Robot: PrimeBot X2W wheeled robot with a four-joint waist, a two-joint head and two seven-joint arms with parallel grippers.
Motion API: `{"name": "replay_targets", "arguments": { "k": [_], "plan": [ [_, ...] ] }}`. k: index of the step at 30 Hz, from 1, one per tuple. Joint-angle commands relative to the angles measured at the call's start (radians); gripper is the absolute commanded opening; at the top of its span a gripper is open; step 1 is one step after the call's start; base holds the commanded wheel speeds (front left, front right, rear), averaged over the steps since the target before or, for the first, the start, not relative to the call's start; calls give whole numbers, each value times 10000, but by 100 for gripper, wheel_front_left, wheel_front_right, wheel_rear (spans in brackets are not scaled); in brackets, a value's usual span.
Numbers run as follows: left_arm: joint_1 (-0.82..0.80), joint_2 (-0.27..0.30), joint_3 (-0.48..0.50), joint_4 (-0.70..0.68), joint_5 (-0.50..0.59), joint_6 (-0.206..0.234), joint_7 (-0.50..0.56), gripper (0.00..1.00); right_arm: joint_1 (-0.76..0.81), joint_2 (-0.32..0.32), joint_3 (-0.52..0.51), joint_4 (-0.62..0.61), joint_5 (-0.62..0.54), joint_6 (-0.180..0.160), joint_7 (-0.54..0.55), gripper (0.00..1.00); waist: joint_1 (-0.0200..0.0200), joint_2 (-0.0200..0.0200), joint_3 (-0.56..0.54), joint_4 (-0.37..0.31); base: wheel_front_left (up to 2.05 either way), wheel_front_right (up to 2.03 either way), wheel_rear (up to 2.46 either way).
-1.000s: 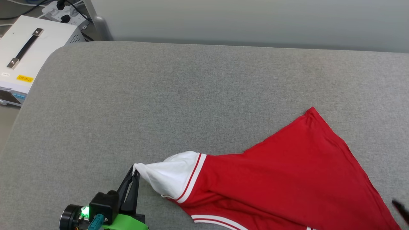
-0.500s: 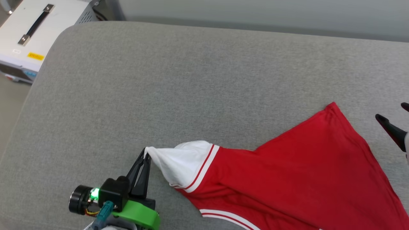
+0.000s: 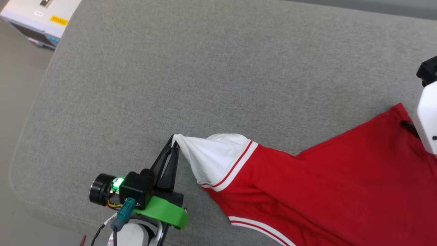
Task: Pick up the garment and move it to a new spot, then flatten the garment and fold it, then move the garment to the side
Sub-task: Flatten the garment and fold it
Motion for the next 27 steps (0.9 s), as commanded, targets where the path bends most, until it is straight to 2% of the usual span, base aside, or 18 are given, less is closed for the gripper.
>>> {"name": "replay_targets", "arguments": {
  "k": [1,6,10,11,12,19,27],
  "plan": [
    [-227,-74,-25,-50,106,-66,-59,0,-143,121,160,266,34,-6,-72,100,0,0,447,389,0,0,0],
    [-326,-181,-90,-52,134,-76,-59,0,227,104,1461,984,175,-6,-55,100,0,0,614,492,0,0,0],
    [-318,-219,-64,-20,146,-63,-59,0,438,72,1954,1249,566,-6,-320,100,0,0,593,452,0,0,0],
    [-300,-216,-39,-12,150,-53,-59,0,413,72,2009,1304,594,-6,-427,35,0,0,559,409,0,0,0],
    [-283,-209,-23,3,157,-53,-59,0,362,55,2050,1364,629,-6,-576,0,0,0,524,376,0,0,0],
    [-159,-72,101,94,226,-48,-59,0,-258,177,1689,1523,681,-6,-2383,0,0,0,-101,43,0,0,0],
    [223,320,455,-195,287,68,-59,0,-316,9,1328,998,694,-6,-4563,0,0,0,-1290,-558,0,0,0]
  ]
}}
